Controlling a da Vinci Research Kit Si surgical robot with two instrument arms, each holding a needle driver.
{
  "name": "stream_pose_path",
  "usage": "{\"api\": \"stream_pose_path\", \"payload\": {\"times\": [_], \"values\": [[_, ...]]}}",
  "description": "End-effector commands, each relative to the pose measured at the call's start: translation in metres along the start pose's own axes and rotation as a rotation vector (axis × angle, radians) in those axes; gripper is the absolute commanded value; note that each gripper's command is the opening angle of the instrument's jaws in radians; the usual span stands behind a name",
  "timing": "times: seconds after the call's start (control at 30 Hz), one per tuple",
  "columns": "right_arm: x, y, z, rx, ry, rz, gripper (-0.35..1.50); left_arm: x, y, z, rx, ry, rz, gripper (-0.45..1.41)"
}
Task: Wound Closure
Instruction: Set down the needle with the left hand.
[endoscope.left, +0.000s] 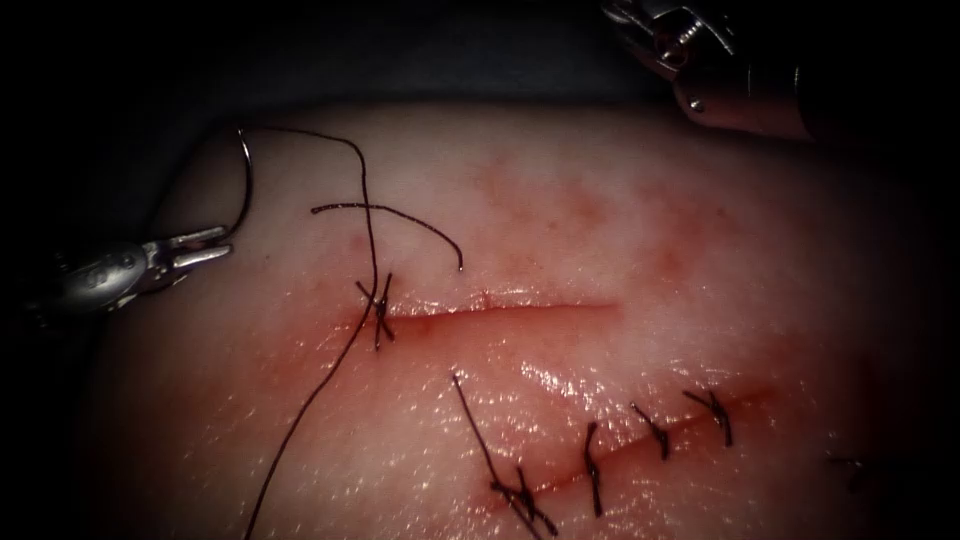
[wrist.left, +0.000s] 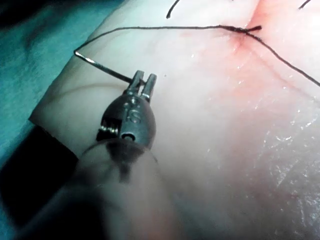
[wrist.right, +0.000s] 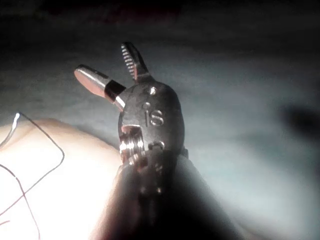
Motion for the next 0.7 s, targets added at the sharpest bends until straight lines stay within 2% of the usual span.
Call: {"api": "stream_pose_path", "payload": {"times": [0.03, 0.07, 0.1, 0.17, 0.27, 0.3, 0.53, 0.63, 0.67, 0.7], "values": [[0.0001, 0.0002, 0.0013, 0.003, 0.004, -0.001, 1.43, 0.0, -0.0002, 0.0008, 0.001, 0.001, -0.002, -0.42], [-0.0002, 0.0002, 0.0011, 0.005, 0.003, 0.003, 1.41, -0.0007, -0.0002, 0.0009, 0.038, -0.034, -0.069, -0.01], [-0.0003, 0.0002, 0.001, 0.006, 0.004, 0.002, 1.41, -0.001, -0.0002, 0.0009, 0.06, -0.051, -0.097, 0.14], [-0.0005, 0.0001, 0.0009, 0.011, -0.001, -0.002, 1.43, -0.0015, 0.0, 0.0007, 0.102, -0.082, -0.152, 0.64], [-0.0008, -0.0003, 0.0005, 0.017, -0.001, 0.017, 1.43, -0.0014, 0.0007, 0.0002, 0.132, -0.101, -0.178, 1.06], [-0.0008, -0.0004, 0.0004, 0.017, -0.001, 0.016, 1.43, -0.0011, 0.0009, 0.0, 0.131, -0.107, -0.177, 1.15], [-0.0015, -0.0007, -0.0001, 0.024, -0.002, 0.037, 1.43, 0.0016, 0.003, -0.002, 0.098, -0.146, -0.162, 1.2], [-0.0023, -0.0013, -0.0007, 0.035, -0.01, 0.048, 1.43, 0.0036, 0.0042, -0.0049, 0.104, -0.158, -0.138, 1.16], [-0.0023, -0.0013, -0.0007, 0.035, -0.01, 0.048, 1.43, 0.0036, 0.0042, -0.0049, 0.104, -0.158, -0.138, 1.16], [-0.0031, -0.0022, -0.0013, 0.052, -0.028, 0.03, 1.45, 0.0043, 0.005, -0.0074, 0.112, -0.166, -0.123, 1.09]]}}
